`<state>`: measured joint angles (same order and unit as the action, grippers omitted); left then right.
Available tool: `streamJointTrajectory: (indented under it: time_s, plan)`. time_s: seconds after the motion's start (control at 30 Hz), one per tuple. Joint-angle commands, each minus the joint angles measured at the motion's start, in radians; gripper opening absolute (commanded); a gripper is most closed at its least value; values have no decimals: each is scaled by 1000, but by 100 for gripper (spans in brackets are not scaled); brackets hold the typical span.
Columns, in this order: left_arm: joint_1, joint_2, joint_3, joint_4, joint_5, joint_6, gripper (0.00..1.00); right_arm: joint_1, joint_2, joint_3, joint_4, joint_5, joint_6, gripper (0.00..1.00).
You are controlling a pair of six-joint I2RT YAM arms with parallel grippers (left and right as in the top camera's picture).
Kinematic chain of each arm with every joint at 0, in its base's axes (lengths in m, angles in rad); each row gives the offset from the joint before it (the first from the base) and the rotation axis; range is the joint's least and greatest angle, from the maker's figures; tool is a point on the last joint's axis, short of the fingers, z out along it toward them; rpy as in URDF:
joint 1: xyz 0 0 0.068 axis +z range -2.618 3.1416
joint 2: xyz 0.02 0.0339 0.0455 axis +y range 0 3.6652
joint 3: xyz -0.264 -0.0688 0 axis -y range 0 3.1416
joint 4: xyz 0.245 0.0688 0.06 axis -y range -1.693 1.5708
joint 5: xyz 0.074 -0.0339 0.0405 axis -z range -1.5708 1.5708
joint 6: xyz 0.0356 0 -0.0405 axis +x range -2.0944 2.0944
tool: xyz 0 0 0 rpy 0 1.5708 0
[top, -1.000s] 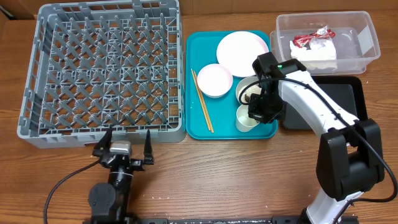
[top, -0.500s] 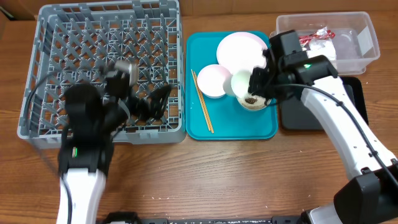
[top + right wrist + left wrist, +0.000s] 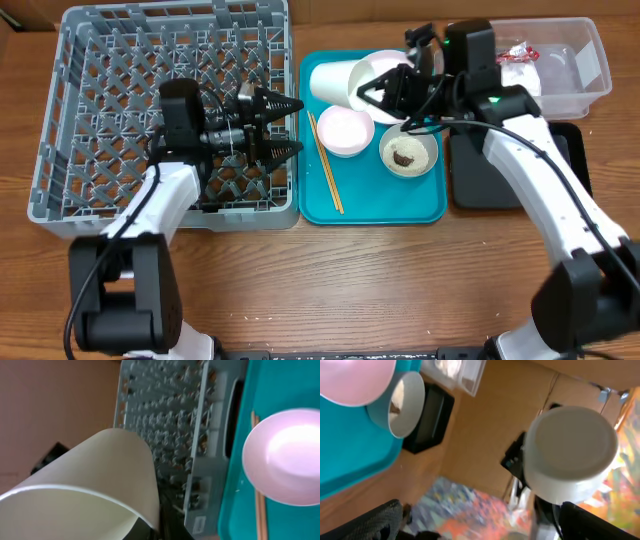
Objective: Sort waste into correct bins and load items into the dishwasher
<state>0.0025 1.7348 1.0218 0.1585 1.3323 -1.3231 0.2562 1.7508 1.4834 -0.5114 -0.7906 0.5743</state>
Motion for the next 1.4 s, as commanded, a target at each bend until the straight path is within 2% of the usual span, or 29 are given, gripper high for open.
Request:
streamJointTrajectory:
  time_s: [0.0,0.03,0.07,0.23,0.37,0.57,0.73,1.03,1.17,1.23,1.27,1.33,1.37]
  plan:
    - [3,18,14,89,121,13,94,5,74,-7,21,-178,6,4]
    - [5,18,14,134,133,18,94,5,92,-7,26,-203,-1,4]
    - [6,18,14,163,135,18,100,5,101,-7,29,-216,-7,4]
    - [29,18,14,166,128,19,100,7,110,-7,39,-311,-85,4]
    - [31,18,14,200,137,67,100,34,111,-17,39,-351,-128,4]
    - [29,18,14,280,219,58,100,64,131,-64,129,-356,-101,4]
    - [13,18,14,288,247,60,100,89,136,-64,169,-356,-90,4]
    - [-21,18,14,318,247,61,83,108,183,-64,193,-422,-66,4]
    - [-21,18,14,318,247,64,64,105,183,-64,193,-424,-66,4]
    - [-21,18,14,318,247,64,46,95,183,-64,193,-424,-66,5]
    - [-21,18,14,318,247,63,45,90,183,-64,193,-424,-66,12]
    - [-21,18,14,324,246,63,41,72,182,-63,193,-423,-66,56]
    - [-18,18,14,351,243,62,36,61,182,-63,192,-410,-66,70]
